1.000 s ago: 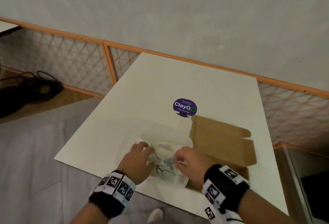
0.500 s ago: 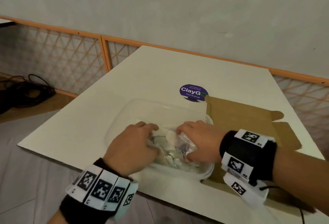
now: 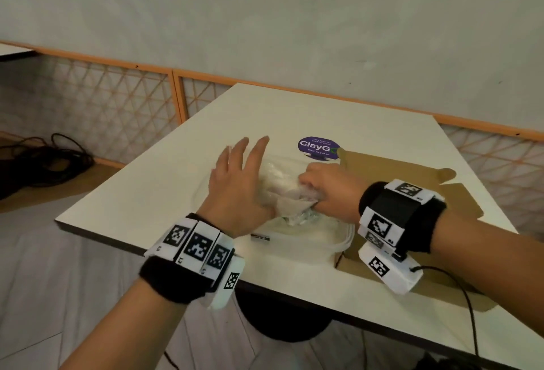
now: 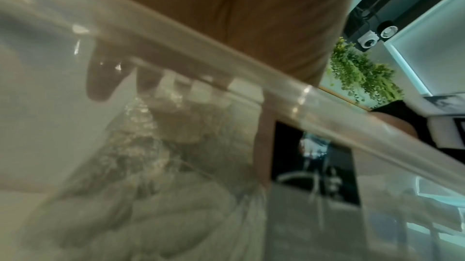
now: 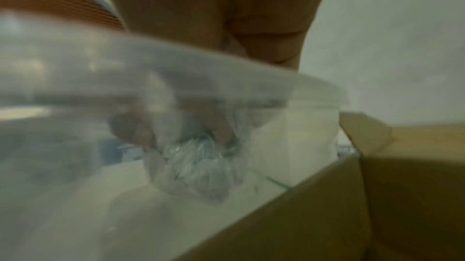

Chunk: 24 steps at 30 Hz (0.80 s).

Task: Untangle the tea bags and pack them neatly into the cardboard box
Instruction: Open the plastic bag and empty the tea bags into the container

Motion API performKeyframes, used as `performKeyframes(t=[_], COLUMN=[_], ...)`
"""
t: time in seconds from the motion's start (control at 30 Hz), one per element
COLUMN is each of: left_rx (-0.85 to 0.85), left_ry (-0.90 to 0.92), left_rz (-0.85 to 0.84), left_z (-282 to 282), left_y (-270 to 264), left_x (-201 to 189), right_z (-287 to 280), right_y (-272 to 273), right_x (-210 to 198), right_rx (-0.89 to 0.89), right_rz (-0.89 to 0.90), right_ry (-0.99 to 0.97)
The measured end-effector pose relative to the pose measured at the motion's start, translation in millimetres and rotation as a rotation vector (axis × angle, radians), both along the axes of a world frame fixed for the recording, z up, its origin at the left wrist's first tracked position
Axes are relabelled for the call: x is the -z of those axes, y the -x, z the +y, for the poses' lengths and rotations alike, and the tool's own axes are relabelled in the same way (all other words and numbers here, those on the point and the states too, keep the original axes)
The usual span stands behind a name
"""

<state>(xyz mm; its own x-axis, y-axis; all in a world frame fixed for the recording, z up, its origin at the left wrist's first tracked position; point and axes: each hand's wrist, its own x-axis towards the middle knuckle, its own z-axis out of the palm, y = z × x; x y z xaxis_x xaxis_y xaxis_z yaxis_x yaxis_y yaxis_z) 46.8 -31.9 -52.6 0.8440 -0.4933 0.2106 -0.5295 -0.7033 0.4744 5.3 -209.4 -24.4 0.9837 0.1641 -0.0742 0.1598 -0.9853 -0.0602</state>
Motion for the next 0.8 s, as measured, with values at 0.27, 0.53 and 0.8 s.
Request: performKeyframes(t=[0.27, 0.53, 0.8], left_rx=[-0.008, 0.035, -0.054], left_ry=[0.117, 0.463, 1.076], left_rz=[-0.206, -0.212, 0.563], left_z=[-10.7, -16.8, -25.5], left_y=[-7.2, 15.0, 41.1], left_x=[2.4, 10.4, -19.9], right_z=[-8.5, -9.9, 25.6], right_y=[27.7, 13.3, 28.2], right_x=[-6.4, -4.7, -7.0], right_rx=[0.190, 0.275, 0.215], right_rz=[0.075, 0.019, -0.319], right_ry=[-0.769, -0.677, -0.509])
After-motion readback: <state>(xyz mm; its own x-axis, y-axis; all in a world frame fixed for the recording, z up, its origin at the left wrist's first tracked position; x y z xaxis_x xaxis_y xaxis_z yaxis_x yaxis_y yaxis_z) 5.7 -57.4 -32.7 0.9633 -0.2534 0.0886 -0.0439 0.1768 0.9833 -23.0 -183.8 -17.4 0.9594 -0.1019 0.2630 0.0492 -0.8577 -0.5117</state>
